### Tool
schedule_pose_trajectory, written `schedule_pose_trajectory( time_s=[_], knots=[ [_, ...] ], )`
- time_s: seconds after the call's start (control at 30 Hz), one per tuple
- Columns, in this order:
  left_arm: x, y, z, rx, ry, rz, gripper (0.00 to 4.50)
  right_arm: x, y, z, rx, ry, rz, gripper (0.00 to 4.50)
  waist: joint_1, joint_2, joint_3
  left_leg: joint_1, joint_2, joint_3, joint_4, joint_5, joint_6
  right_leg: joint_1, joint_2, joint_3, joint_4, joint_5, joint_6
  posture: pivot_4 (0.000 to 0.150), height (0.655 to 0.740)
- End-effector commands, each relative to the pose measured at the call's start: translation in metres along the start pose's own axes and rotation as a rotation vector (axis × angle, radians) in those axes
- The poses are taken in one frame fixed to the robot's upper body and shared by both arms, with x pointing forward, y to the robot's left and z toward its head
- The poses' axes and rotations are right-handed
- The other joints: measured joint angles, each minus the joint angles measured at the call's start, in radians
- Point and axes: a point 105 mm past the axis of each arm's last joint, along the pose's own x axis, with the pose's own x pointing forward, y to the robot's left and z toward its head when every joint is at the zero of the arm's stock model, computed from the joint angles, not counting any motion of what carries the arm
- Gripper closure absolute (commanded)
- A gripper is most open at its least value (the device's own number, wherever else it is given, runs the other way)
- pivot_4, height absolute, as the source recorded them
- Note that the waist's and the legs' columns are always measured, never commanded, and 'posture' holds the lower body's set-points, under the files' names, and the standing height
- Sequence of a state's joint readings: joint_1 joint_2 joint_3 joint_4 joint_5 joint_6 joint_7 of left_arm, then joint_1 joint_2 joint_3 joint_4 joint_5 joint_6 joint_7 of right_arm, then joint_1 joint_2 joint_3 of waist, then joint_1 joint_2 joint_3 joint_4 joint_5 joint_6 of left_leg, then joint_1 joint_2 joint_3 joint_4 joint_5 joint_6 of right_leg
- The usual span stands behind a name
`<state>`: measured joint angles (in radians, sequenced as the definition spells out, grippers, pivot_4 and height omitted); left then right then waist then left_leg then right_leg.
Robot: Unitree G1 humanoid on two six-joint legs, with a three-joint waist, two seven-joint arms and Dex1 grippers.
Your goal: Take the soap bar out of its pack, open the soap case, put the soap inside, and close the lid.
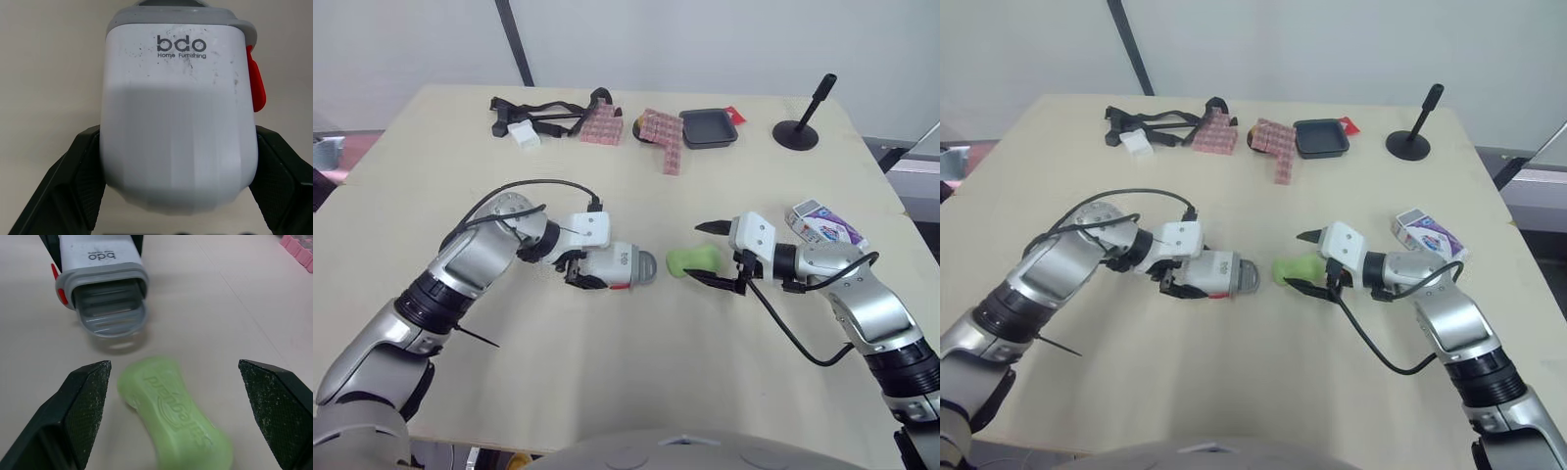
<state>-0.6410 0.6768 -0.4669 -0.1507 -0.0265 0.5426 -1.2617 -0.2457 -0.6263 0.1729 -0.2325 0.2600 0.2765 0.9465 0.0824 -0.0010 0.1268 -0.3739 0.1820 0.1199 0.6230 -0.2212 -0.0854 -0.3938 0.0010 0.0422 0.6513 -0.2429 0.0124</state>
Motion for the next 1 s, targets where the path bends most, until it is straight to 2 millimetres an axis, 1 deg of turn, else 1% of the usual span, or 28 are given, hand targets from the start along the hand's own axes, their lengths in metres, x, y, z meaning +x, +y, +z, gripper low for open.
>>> schedule_pose_trajectory(
  time_s=[0.03, 0.17, 0.33, 0.43, 0.53, 0.77, 0.87, 0.93, 1.0],
  knots=[
    [-0.007, 0.004, 0.0, 0.028, 0.028, 0.042, 1.04, -0.001, -0.002, 0.011, -0.053, -0.026, 0.011, 0.02, -0.004, 0.0, 0.0, 0.0, 0.0, 0.0, 0.0, 0.0, 0.0, 0.0, 0.0, 0.0, 0.0, 0.0, 0.0, 0.15, 0.74],
    [-0.015, -0.004, -0.012, 0.006, 0.053, 0.035, 1.04, -0.002, -0.003, 0.009, -0.056, -0.016, 0.008, 0.02, -0.012, 0.001, 0.0, 0.001, 0.001, 0.0, -0.001, 0.0, 0.0, 0.0, 0.001, 0.0, 0.0, 0.0, 0.0, 0.15, 0.74],
    [-0.026, 0.0, -0.015, -0.001, 0.053, 0.071, 1.04, -0.004, -0.002, 0.007, -0.061, -0.005, 0.012, 0.02, -0.002, 0.001, 0.0, 0.0, 0.0, 0.0, -0.001, 0.0, 0.0, 0.0, 0.0, 0.0, -0.001, 0.0, 0.0, 0.15, 0.74],
    [-0.031, 0.0, -0.019, -0.003, 0.071, 0.084, 1.04, -0.005, -0.003, 0.007, -0.061, -0.001, 0.011, 0.02, -0.003, 0.001, 0.0, 0.0, 0.0, 0.0, -0.001, 0.0, 0.0, 0.0, 0.0, 0.0, -0.001, 0.0, 0.0, 0.15, 0.74],
    [-0.039, -0.001, -0.026, -0.013, 0.082, 0.098, 1.04, -0.006, -0.003, 0.006, -0.062, 0.003, 0.012, 0.02, -0.006, 0.001, 0.0, 0.0, 0.0, 0.0, -0.001, 0.0, 0.0, 0.0, 0.001, 0.0, -0.001, 0.0, 0.0, 0.15, 0.74],
    [-0.062, -0.006, -0.042, -0.033, 0.098, 0.119, 1.04, -0.008, -0.002, 0.006, -0.059, 0.009, 0.025, 0.02, -0.005, 0.001, 0.0, 0.0, 0.001, 0.0, -0.002, 0.0, -0.001, 0.0, 0.0, 0.0, -0.002, 0.0, 0.0, 0.15, 0.74],
    [-0.069, -0.005, -0.049, -0.033, 0.113, 0.133, 1.04, -0.009, -0.002, 0.007, -0.06, 0.009, 0.026, 0.02, -0.004, 0.001, 0.0, 0.0, 0.001, 0.0, -0.002, 0.0, -0.001, 0.0, 0.0, 0.0, -0.002, 0.0, 0.0, 0.15, 0.74],
    [-0.075, -0.005, -0.056, -0.028, 0.096, 0.131, 1.04, -0.008, -0.003, 0.007, -0.063, 0.01, 0.025, 0.02, -0.005, 0.001, 0.0, 0.0, 0.0, 0.0, -0.002, 0.0, -0.001, 0.0, 0.0, -0.001, -0.002, 0.0, 0.0, 0.15, 0.74],
    [-0.073, -0.008, -0.058, -0.007, 0.053, 0.115, 1.04, -0.008, -0.003, 0.007, -0.063, 0.01, 0.025, 0.02, -0.008, 0.001, 0.0, 0.0, 0.001, 0.0, -0.002, 0.0, -0.001, 0.0, 0.001, 0.0, -0.002, 0.0, 0.0, 0.15, 0.74]
  ],
)
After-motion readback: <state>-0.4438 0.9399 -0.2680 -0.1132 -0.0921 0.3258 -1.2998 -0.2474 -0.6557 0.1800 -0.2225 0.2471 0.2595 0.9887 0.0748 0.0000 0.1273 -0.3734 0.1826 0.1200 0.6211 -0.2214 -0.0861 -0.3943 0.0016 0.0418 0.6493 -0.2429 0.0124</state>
